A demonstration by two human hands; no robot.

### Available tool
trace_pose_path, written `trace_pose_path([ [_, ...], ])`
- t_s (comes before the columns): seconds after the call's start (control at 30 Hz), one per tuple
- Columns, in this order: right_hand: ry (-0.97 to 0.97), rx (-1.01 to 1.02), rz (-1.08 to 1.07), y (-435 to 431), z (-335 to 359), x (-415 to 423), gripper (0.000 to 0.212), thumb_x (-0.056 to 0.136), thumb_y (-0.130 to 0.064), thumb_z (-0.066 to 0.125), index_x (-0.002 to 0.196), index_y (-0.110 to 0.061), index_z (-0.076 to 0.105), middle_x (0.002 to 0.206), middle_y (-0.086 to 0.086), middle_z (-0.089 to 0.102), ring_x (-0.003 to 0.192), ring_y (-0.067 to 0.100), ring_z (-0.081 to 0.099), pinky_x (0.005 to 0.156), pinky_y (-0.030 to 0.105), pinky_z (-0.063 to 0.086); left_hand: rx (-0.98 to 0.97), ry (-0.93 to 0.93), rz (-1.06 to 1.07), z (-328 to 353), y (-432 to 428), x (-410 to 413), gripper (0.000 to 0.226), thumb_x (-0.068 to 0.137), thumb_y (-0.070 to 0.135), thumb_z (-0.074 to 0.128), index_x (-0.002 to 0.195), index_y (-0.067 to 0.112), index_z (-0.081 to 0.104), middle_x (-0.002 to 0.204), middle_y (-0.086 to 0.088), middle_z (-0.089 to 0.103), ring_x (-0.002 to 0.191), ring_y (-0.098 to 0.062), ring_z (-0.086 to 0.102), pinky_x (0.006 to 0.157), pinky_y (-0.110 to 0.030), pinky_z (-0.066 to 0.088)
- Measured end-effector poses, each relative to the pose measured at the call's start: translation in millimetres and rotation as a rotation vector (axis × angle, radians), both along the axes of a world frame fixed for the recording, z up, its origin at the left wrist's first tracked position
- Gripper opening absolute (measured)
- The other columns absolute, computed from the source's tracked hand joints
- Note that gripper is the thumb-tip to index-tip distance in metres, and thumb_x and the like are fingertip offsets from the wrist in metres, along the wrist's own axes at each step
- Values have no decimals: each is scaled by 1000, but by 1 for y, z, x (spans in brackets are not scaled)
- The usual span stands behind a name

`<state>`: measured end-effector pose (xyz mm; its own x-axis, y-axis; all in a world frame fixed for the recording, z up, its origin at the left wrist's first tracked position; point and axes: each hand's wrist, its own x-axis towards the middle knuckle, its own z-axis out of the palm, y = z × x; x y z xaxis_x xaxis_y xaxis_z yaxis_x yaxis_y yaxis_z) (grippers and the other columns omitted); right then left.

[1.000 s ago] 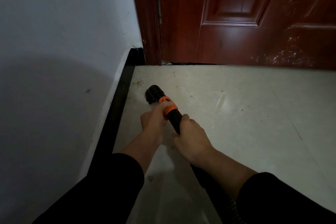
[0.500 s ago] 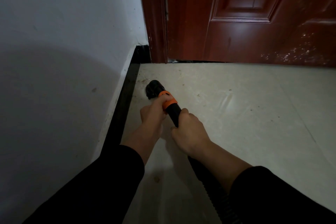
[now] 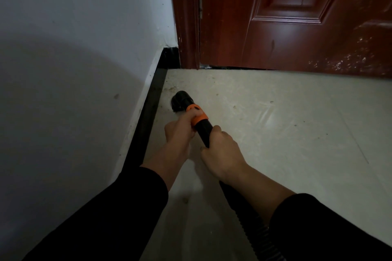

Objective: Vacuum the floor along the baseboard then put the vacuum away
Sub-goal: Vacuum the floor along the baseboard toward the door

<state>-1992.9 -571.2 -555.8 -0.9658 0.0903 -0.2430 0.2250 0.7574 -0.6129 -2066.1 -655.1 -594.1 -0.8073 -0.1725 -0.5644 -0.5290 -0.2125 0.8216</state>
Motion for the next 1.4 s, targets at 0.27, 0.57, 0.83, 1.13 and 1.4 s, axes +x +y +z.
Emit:
trace_pose_path([
  [0.27, -17, -25, 38, -8, 3, 14, 38, 92, -15, 54, 126, -5, 42, 111, 12, 54, 85, 19, 51, 67, 26, 39, -27, 1, 55, 10, -10, 24, 39, 71, 25, 77, 101, 2, 66, 97, -16, 68, 68, -20, 59, 54, -25, 43],
  [0.57, -39, -55, 66, -22, 5, 26, 36, 92, -17, 54, 125, -6, 44, 99, 5, 49, 80, 18, 50, 50, 18, 31, -57, -2, 126, 23, -25, 44, 20, 75, 22, 76, 81, 9, 62, 86, -9, 64, 66, -18, 58, 53, -26, 43],
  [0.83, -47, -67, 73, -27, 5, 37, 34, 91, -14, 54, 122, -5, 45, 106, 10, 55, 81, 18, 51, 49, 16, 31, -25, -9, 153, 22, -33, 57, 24, 73, 20, 77, 89, 8, 64, 97, -12, 67, 76, -21, 63, 60, -28, 48],
  [1.13, -28, -60, 72, -23, 2, 35, 32, 91, -14, 55, 121, -7, 45, 106, 9, 56, 84, 19, 56, 56, 22, 39, 2, -15, 159, 23, -27, 53, 29, 73, 18, 78, 95, 3, 66, 100, -15, 69, 76, -20, 64, 56, -26, 46],
  [1.4, -13, -58, 36, -25, -5, 11, 34, 91, -14, 56, 122, -8, 44, 111, 10, 55, 92, 22, 58, 68, 26, 41, 16, -26, 107, 23, -25, 27, 19, 78, 16, 74, 89, 4, 65, 88, -10, 65, 71, -18, 61, 55, -25, 44],
])
